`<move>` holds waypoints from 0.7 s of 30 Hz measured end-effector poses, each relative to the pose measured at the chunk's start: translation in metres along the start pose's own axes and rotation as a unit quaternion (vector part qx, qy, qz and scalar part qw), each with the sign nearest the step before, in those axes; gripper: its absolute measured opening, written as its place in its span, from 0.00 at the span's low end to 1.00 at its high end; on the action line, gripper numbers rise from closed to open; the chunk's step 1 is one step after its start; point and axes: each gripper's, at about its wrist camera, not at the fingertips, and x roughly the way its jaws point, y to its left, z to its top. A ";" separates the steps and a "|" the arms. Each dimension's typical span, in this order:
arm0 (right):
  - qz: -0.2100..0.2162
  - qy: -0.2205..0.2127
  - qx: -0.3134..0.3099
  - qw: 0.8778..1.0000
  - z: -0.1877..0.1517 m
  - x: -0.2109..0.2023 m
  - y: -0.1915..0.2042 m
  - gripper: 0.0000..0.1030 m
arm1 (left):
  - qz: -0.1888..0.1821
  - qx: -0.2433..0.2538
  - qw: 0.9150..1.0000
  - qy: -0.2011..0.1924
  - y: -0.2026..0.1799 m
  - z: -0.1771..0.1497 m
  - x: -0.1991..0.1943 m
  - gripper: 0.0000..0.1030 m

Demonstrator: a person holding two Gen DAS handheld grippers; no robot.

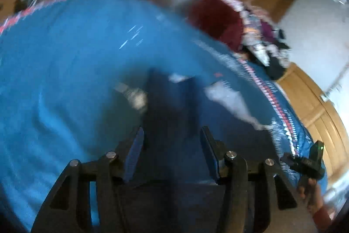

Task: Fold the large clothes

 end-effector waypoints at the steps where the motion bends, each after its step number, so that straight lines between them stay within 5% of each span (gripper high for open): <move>1: -0.008 0.012 0.001 1.000 0.003 0.010 -0.002 0.53 | 0.006 -0.008 1.000 0.008 0.006 -0.009 0.005 0.53; 5: -0.004 0.022 -0.017 1.000 0.006 0.025 0.007 0.49 | 0.015 -0.012 1.000 0.015 0.024 -0.029 0.006 0.53; 7: 0.006 0.022 -0.022 0.999 0.005 0.027 0.011 0.02 | 0.022 -0.005 1.000 0.014 0.021 -0.032 0.010 0.53; 12: 0.010 -0.053 0.003 0.999 0.009 -0.023 -0.013 0.00 | 0.031 0.003 0.999 0.015 0.014 -0.031 0.001 0.53; 16: -0.019 -0.045 -0.006 0.999 0.006 -0.029 -0.023 0.00 | 0.081 0.047 0.995 -0.016 -0.009 -0.021 -0.011 0.53; 18: -0.026 -0.039 -0.022 0.999 0.002 -0.029 -0.021 0.01 | 0.075 0.088 0.993 -0.036 -0.035 -0.014 -0.017 0.53; 21: -0.128 -0.039 -0.049 0.990 0.001 -0.030 -0.018 0.10 | 0.073 0.139 0.988 0.013 -0.061 -0.009 0.010 0.63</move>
